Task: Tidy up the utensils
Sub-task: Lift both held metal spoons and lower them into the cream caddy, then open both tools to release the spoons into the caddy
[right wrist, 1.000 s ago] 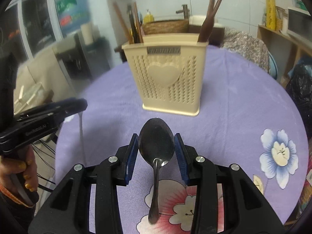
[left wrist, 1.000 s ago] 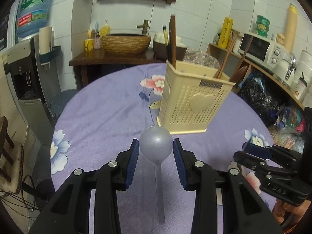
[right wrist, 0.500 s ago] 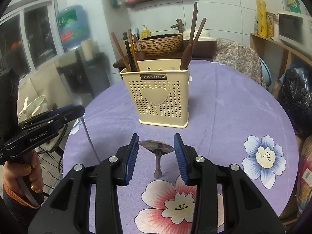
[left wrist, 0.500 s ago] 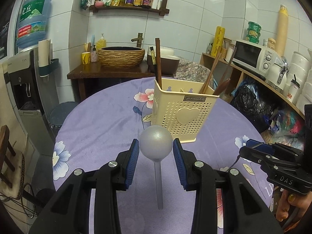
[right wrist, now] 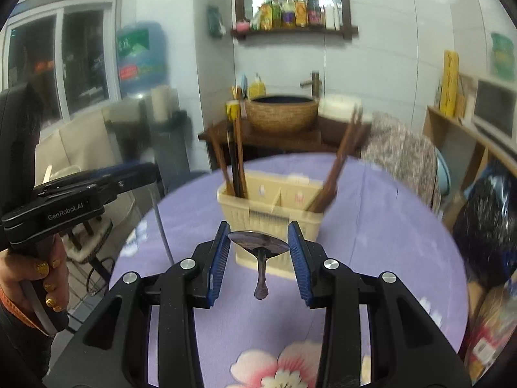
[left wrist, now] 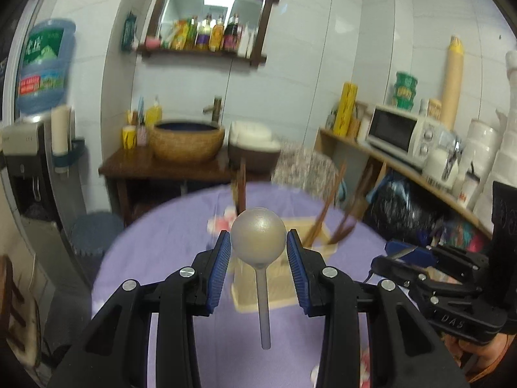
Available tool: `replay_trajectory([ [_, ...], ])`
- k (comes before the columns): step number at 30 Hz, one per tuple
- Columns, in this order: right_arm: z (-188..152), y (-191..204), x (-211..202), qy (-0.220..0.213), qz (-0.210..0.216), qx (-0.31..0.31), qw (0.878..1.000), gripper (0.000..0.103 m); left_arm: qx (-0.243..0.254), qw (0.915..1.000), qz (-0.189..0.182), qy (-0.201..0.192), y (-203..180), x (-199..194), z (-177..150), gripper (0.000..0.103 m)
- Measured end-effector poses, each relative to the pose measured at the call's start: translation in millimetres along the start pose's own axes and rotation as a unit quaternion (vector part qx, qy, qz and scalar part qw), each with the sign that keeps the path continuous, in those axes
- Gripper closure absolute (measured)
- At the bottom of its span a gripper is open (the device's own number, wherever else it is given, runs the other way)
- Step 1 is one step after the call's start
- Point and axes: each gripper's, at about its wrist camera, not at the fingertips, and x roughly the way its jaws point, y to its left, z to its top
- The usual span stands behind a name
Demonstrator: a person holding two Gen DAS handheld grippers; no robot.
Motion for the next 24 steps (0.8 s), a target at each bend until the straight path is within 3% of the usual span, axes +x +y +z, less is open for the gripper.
replay_trajectory([
  [4, 55, -7, -1, -0.04, -0.008, -0.002, 0.999, 0.065, -0.009, 0.9988, -0.012, -0.047, -9, 7, 52, 0.067],
  [8, 74, -22, 17, -0.051, -0.02, 0.014, 0.998, 0.065, -0.009, 0.9976, -0.008, -0.069, -17, 29, 65, 0.067],
  [12, 63, -34, 42, -0.028, -0.019, 0.023, 0.999, 0.065, 0.013, 0.9981, 0.012, -0.059, -23, 57, 46, 0.067],
  [18, 32, -37, 71, 0.007, -0.025, 0.013, 1.0, 0.065, 0.012, 0.9997, 0.011, -0.016, -11, 80, 9, 0.067],
  [24, 11, -35, 95, 0.036, -0.035, -0.013, 0.999, 0.065, 0.017, 0.9998, 0.01, 0.01, -2, 94, -9, 0.067],
])
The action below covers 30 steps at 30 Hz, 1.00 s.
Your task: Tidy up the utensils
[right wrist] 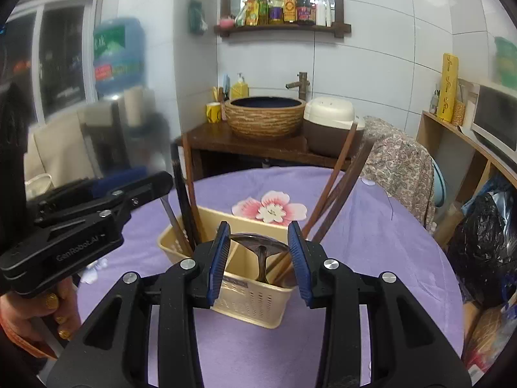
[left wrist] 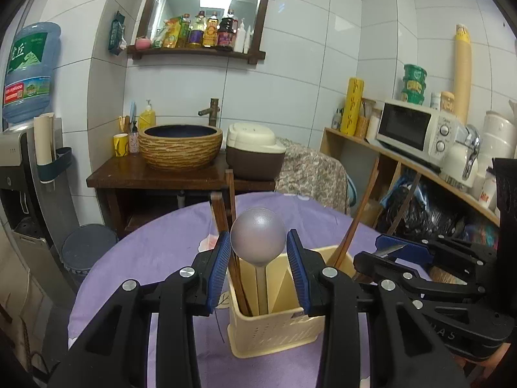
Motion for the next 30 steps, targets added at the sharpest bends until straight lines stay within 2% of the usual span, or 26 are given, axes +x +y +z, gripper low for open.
replay_trajectory([
  [7, -3, 4, 5, -0.001, -0.023, -0.03, 0.999, 0.065, 0.009, 0.9998, 0.001, 0.02, 2, 9, -8, 0.067],
  [12, -4, 5, -1, -0.012, -0.019, -0.036, 0.999, 0.049, 0.012, 0.9998, -0.004, 0.016, 1, 1, -10, 0.065],
  [13, -4, 7, -5, -0.016, -0.023, -0.038, 0.999, 0.041, 0.014, 0.9998, -0.003, 0.012, 1, -3, -9, 0.062],
  [15, -5, 9, -15, -0.033, -0.031, -0.043, 0.998, 0.038, 0.013, 0.9999, -0.005, 0.006, 2, -10, -10, 0.055],
  [17, -7, 10, -27, -0.047, -0.026, -0.043, 0.998, 0.036, 0.009, 0.9999, -0.006, -0.006, 6, -22, -11, 0.038],
  [19, -12, 10, -42, -0.063, -0.035, -0.047, 0.996, 0.021, 0.01, 0.9997, 0.005, -0.021, 10, -36, -14, 0.03],
  [21, -16, 10, -57, -0.081, -0.05, -0.051, 0.994, 0.014, 0.012, 0.9991, 0.015, -0.039, 15, -53, -19, 0.02],
  [23, -25, 9, -73, -0.092, -0.065, -0.049, 0.992, 0.006, 0.013, 0.9983, 0.015, -0.054, 20, -73, -29, 0.005],
  [26, -44, 10, -91, -0.094, -0.069, -0.041, 0.992, 0.006, 0.015, 0.9974, 0.018, -0.068, 25, -95, -47, 0.005],
  [30, -87, 19, -108, -0.09, -0.085, -0.034, 0.992, 0.006, 0.013, 0.9951, 0.042, -0.088, 24, -120, -82, 0.005],
])
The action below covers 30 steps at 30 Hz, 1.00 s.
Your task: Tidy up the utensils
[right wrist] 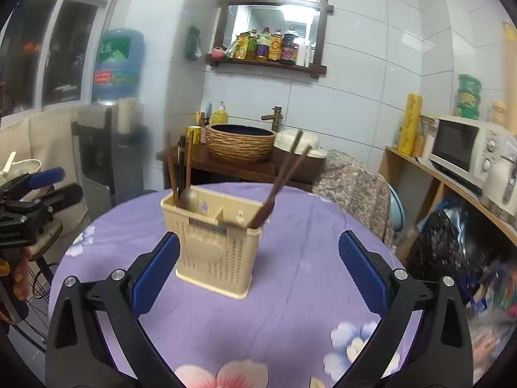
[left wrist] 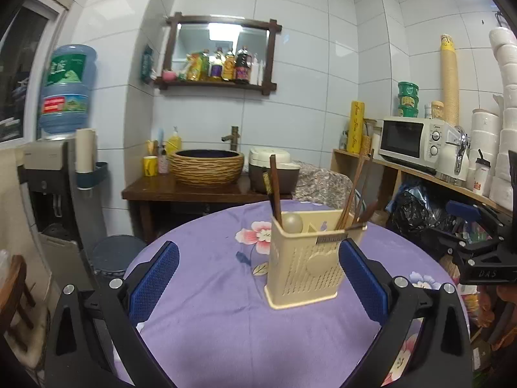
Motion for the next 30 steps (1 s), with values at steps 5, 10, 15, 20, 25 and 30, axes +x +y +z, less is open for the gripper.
replay_trajectory([
  [5, -71, 22, -23, 0.036, 0.008, 0.026, 0.999, 0.006, 0.011, 0.9994, 0.031, -0.009, -10, -39, -53, 0.005],
  [10, -124, 48, -58, 0.057, 0.028, 0.055, 0.996, 0.006, -0.014, 0.9994, 0.033, -0.001, -25, -77, -87, 0.005],
  [15, -139, 63, -110, 0.024, 0.028, 0.053, 0.998, 0.006, 0.004, 0.9993, 0.035, 0.01, -41, -105, -101, 0.005],
  [20, -134, 67, -149, -0.023, 0.013, 0.054, 0.998, 0.006, -0.014, 0.9995, 0.029, 0.003, -40, -130, -102, 0.005],
  [25, -130, 67, -166, -0.047, 0.022, 0.071, 0.996, 0.006, 0.001, 0.9984, 0.047, -0.033, -48, -148, -98, 0.005],
  [30, -129, 66, -168, -0.047, 0.019, 0.075, 0.996, 0.006, -0.001, 0.9984, 0.044, -0.036, -46, -150, -97, 0.005],
])
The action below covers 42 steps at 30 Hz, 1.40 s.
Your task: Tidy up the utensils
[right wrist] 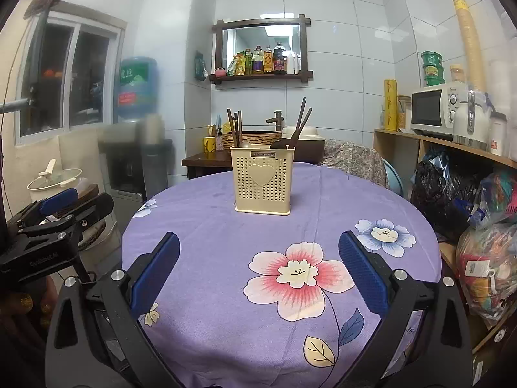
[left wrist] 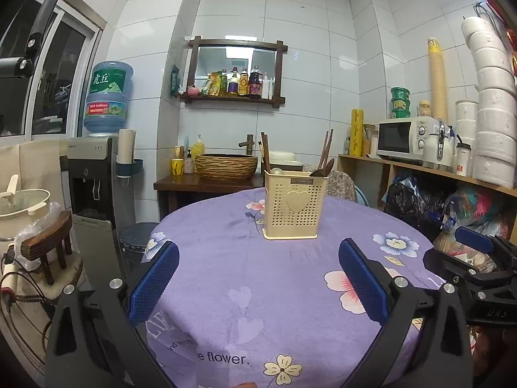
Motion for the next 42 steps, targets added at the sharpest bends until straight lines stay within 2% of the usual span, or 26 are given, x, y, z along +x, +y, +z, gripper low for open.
replay_trajectory([
  [42, -2.4, -0.4, 0.7, 0.004, -0.003, -0.004, 1.0, 0.006, 0.006, 0.9999, 0.012, -0.001, -3.0, -2.4, -2.8, 0.005],
])
